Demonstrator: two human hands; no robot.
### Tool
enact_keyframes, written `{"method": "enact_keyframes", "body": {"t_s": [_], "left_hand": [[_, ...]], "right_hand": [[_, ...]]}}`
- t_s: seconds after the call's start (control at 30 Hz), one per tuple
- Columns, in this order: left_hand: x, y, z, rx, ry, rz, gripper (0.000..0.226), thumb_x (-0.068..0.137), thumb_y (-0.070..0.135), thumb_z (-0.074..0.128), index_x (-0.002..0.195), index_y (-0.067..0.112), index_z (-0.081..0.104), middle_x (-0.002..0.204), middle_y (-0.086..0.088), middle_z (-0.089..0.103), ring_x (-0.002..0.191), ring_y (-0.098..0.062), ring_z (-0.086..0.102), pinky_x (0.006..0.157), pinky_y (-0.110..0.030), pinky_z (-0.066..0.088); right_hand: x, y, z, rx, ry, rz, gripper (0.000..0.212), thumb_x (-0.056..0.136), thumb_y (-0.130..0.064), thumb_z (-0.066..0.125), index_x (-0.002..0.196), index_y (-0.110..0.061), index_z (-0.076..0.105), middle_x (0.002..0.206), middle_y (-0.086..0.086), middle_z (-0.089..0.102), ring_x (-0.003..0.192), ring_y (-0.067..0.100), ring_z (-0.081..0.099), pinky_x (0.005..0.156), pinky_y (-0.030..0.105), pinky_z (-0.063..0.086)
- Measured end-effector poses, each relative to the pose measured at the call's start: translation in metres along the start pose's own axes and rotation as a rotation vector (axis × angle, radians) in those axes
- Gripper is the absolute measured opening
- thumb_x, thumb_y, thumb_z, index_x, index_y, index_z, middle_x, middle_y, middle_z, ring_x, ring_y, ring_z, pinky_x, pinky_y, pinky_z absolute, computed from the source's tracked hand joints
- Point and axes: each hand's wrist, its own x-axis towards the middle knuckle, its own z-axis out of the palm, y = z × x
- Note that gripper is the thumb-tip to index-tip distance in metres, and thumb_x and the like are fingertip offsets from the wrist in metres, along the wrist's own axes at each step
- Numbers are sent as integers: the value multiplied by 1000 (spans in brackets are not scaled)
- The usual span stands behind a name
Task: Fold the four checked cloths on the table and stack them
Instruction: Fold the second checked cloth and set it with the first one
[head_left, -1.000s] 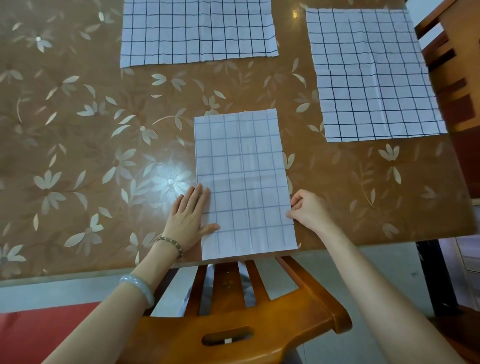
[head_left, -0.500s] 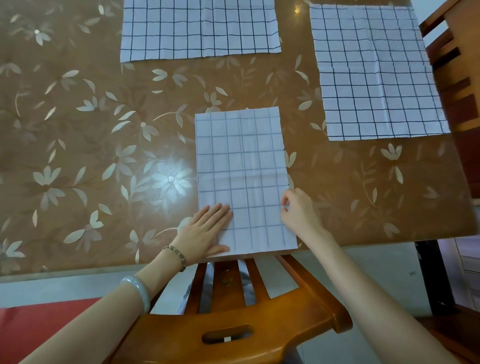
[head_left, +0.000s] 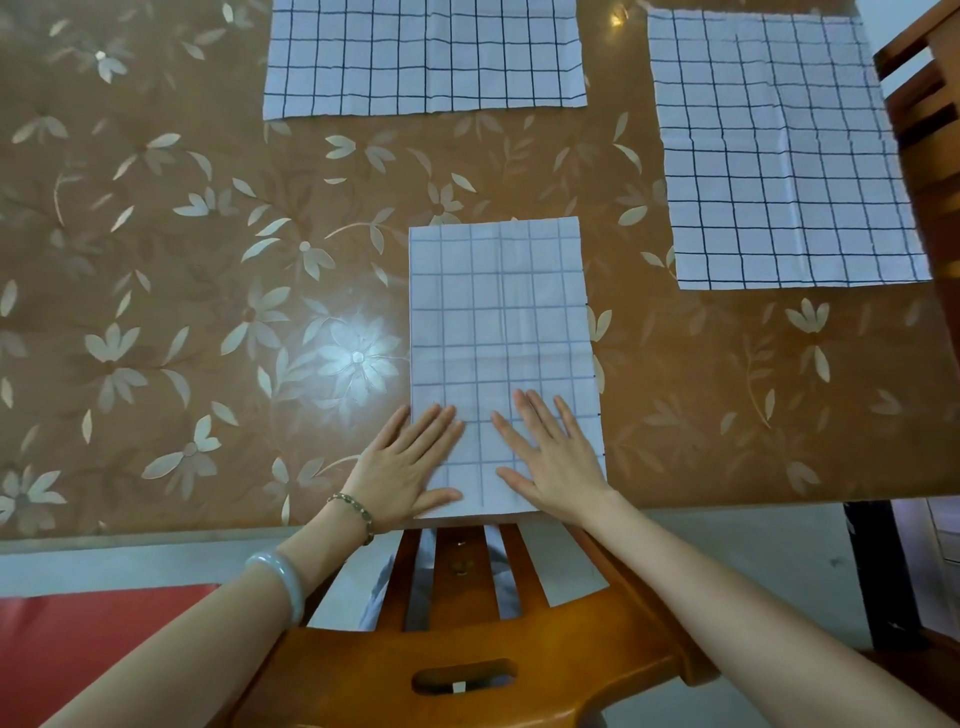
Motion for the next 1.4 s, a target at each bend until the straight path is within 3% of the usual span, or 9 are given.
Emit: {"method": "enact_keyframes", "body": {"t_s": [0.17,0.33,0.5,0.6,0.8,0.97,1.1,1.4], "left_hand": [[-4,-25,-7,26,0,-41,98,83,80,18,151,10,17,158,-9,16,147,-24,10,117,-51,11],[-3,-37,-9,79,-35,22,116,72,90,25,151,5,13,159,-11,7,147,-27,7,116,-53,14],[-2,-37,-7,81,-29,35,121,70,92,25,150,3,16,158,-14,12,146,-30,9,115,-55,18],[-3,-38,-7,68,-13,46,117,72,91,24,150,3,16,158,-14,12,146,-30,10,115,-54,15],[18,-53,-19,2,55,-42,81,93,68,12,151,12,17,159,-6,15,147,-23,5,116,-52,12],[77,-93,-43,-3,91,-148,81,92,67,11,150,13,22,156,-5,25,145,-22,17,117,-45,2],[120,-125,-61,33,102,-211,88,85,72,3,153,17,7,160,0,8,147,-19,1,116,-44,-10],[139,-136,-78,41,118,-274,91,85,74,-1,152,13,-1,159,-1,-4,147,-17,-9,118,-44,-9]], "right_hand": [[-1,1,1,15,9,2,68,96,-62,15,153,-24,13,159,14,6,148,27,4,115,51,9],[7,-10,-8,53,65,35,75,88,-61,33,151,-22,20,159,16,8,147,30,1,115,52,3],[36,-41,-17,61,102,-114,68,89,-57,36,148,-24,29,157,17,17,146,31,11,115,50,4],[41,-44,-7,35,110,-182,62,93,-57,33,149,-33,25,155,18,24,144,33,20,113,52,13],[41,-42,2,-1,160,-196,60,94,-59,31,150,-39,19,156,18,20,145,33,17,113,54,16],[41,-40,2,1,127,-192,59,94,-59,30,149,-40,21,156,19,20,146,33,15,113,54,13],[39,-41,2,2,133,-191,58,94,-58,31,149,-39,23,155,20,23,145,34,18,112,54,14],[38,-41,2,0,153,-198,60,94,-58,33,149,-39,22,155,19,24,145,33,18,114,54,13]]}}
